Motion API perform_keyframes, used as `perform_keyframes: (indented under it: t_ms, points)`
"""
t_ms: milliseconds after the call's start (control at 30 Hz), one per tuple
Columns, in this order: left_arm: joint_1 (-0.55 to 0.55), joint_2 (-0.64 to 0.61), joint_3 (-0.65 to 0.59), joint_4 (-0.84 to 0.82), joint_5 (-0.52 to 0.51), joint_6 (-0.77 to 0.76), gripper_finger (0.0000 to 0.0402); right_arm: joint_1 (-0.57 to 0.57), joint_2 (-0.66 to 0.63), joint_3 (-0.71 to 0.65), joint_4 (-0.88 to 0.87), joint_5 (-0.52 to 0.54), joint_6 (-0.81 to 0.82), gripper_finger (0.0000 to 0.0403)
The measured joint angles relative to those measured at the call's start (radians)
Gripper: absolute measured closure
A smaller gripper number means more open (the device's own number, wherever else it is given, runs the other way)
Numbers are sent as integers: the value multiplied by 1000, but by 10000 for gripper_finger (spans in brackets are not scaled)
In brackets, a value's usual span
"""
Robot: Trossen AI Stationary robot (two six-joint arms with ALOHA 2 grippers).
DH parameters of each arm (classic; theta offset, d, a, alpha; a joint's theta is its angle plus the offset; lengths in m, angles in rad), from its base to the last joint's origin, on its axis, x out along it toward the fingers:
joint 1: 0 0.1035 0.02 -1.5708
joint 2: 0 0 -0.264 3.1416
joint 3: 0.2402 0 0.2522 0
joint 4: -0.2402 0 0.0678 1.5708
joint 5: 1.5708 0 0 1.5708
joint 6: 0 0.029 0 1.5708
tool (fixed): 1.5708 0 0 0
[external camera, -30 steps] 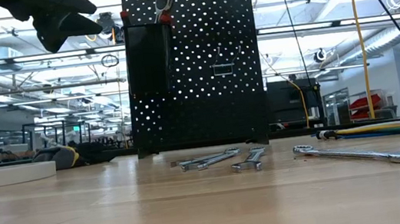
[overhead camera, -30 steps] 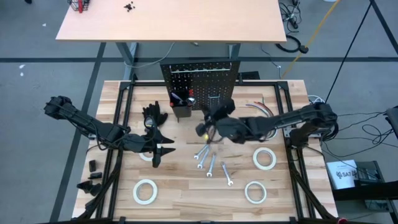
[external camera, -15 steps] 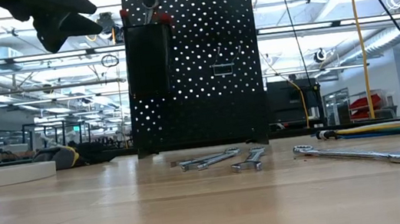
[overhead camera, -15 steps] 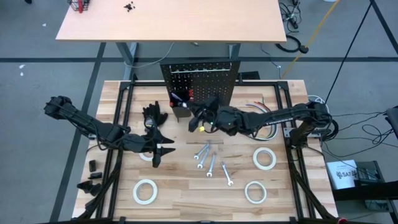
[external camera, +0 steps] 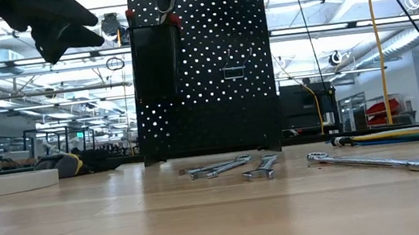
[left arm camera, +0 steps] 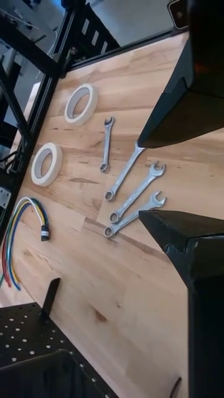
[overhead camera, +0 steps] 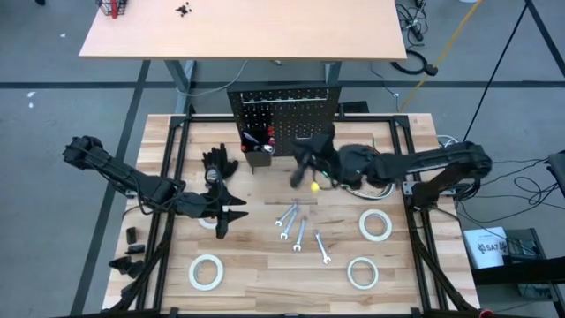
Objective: Hang tools onto peg board
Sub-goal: Hang the wrench on the peg board
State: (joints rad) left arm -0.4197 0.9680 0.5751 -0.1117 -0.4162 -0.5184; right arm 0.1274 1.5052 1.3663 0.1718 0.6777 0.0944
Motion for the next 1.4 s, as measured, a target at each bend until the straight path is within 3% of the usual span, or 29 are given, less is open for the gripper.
perform_keyframes:
  t_ms: [267, 400, 767, 1200, 1400]
  points:
    - [-21, 0, 0, 1, -10, 0, 226, 133, -124, 0, -654, -243, 355, 403]
    - [-20, 0, 0, 24, -12, 1, 226, 199, -107, -6, -848, -287, 576, 403]
    - [-20, 7, -1, 88, -30, 16, 226, 340, 60, -49, -879, -268, 941, 388]
    - [-20, 168, -1, 260, 53, 26, 226, 399, 246, -50, -934, -381, 1142, 237]
    - [-20, 276, -1, 378, 105, 25, 226, 410, 323, -50, -937, -397, 1273, 208]
